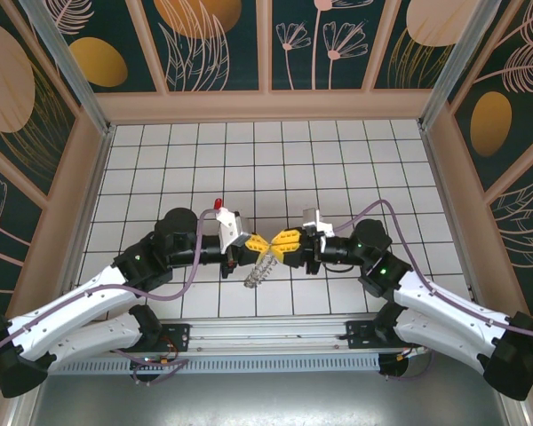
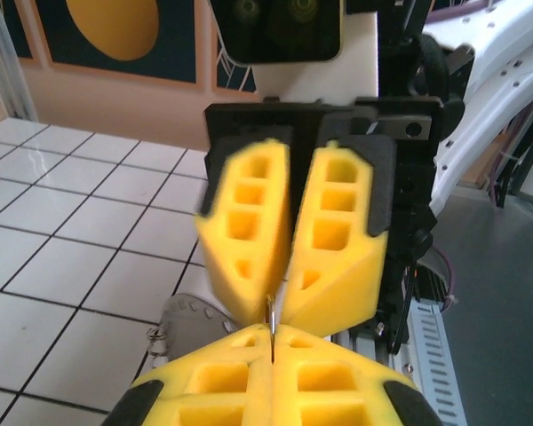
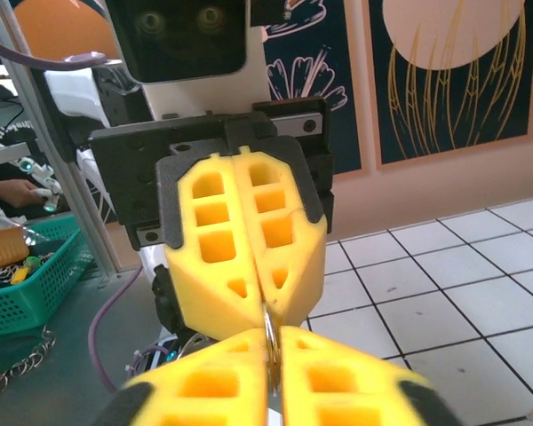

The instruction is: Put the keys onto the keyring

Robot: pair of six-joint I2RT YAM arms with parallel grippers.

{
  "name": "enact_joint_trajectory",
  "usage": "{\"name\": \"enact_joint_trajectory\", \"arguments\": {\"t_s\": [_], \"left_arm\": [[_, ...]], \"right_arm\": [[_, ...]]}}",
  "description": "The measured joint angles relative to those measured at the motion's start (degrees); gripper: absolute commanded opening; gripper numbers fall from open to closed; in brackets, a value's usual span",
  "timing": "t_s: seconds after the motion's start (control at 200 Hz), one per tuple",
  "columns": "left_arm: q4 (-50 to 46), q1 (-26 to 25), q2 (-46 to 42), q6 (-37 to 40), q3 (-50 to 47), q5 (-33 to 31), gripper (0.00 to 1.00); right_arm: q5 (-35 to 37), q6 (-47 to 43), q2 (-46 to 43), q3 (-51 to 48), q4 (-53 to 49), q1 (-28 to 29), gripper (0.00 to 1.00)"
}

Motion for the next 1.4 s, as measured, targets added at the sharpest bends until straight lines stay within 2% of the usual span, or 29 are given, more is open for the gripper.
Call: {"name": "enact_joint_trajectory", "arguments": {"t_s": [0.07,0.32,0.761,0.961,1.131,1.401], "left_arm": [[-2.3,-0.1,0.1,0.6,0.8,-0.8,0.00],[-8.8,-0.1,3.1,2.5,5.7,-3.3,0.00],[-19.5,-0.1,8.8,4.7,11.3,-3.4,0.00],[-21.5,-0.1,8.8,5.3,11.3,-3.4,0.00],[-22.3,-0.1,8.8,5.9,11.3,-3.4,0.00],[-23.1,-0.1,8.7,6.3,11.3,-2.9,0.00]], "right_arm": [[2.4,-1.3,-1.3,0.1,-3.2,0.0,0.33],[8.7,-5.1,-6.1,0.9,-12.6,0.3,0.33],[10.7,-9.5,-6.1,1.1,-17.1,3.5,0.33],[12.5,-11.0,-6.3,1.9,-19.5,4.8,0.34],[13.3,-12.3,-5.6,3.7,-21.0,5.9,0.42],[13.7,-13.9,-0.8,6.0,-22.7,7.5,0.42]]}}
